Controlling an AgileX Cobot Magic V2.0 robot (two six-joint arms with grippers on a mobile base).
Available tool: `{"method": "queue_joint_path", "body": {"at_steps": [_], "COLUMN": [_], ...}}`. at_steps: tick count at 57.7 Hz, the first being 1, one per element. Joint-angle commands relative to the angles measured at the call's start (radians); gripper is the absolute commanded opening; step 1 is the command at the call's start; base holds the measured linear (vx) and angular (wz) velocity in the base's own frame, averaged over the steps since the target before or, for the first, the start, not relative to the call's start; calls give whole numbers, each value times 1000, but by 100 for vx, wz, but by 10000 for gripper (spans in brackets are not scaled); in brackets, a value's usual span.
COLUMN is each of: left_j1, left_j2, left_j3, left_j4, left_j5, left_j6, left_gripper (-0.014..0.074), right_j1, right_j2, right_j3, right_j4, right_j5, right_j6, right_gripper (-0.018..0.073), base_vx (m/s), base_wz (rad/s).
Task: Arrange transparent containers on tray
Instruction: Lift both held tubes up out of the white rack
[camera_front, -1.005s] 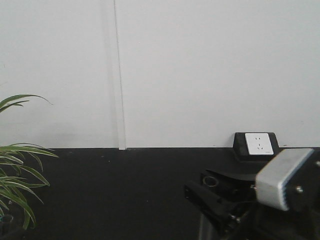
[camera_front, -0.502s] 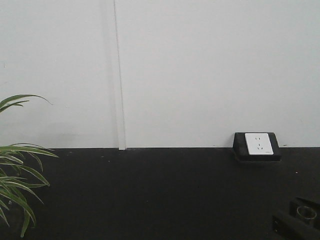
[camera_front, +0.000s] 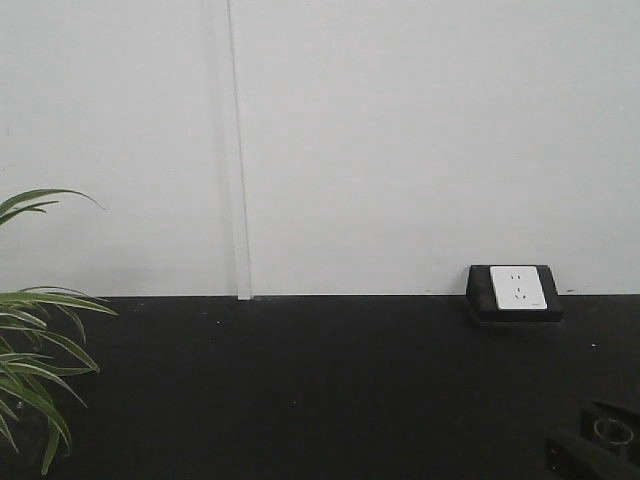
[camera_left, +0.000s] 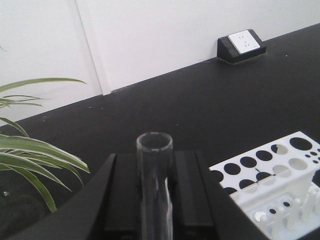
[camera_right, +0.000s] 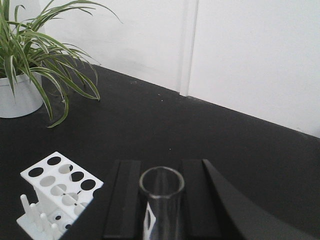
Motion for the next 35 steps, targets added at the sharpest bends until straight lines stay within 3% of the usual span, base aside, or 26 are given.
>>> {"method": "queue_joint_path", "body": {"at_steps": [1,35], "left_j1": [-3,-3], "left_j2": [7,7], "left_j3": [-39,-39], "left_j4": [2,2], "left_j5": [-73,-73], "left_j6": [-11,-11], "left_gripper": [-1,-1], "right_j1": [-1,-1], "right_j2": [-1,-1], "right_j3": [-35,-35], "right_j4": [-19,-19], "right_j5": [-77,-78], "right_j6": [-9,-9], "right_gripper": [-13,-11], "base_vx": [0,-2], "base_wz": [0,1]}}
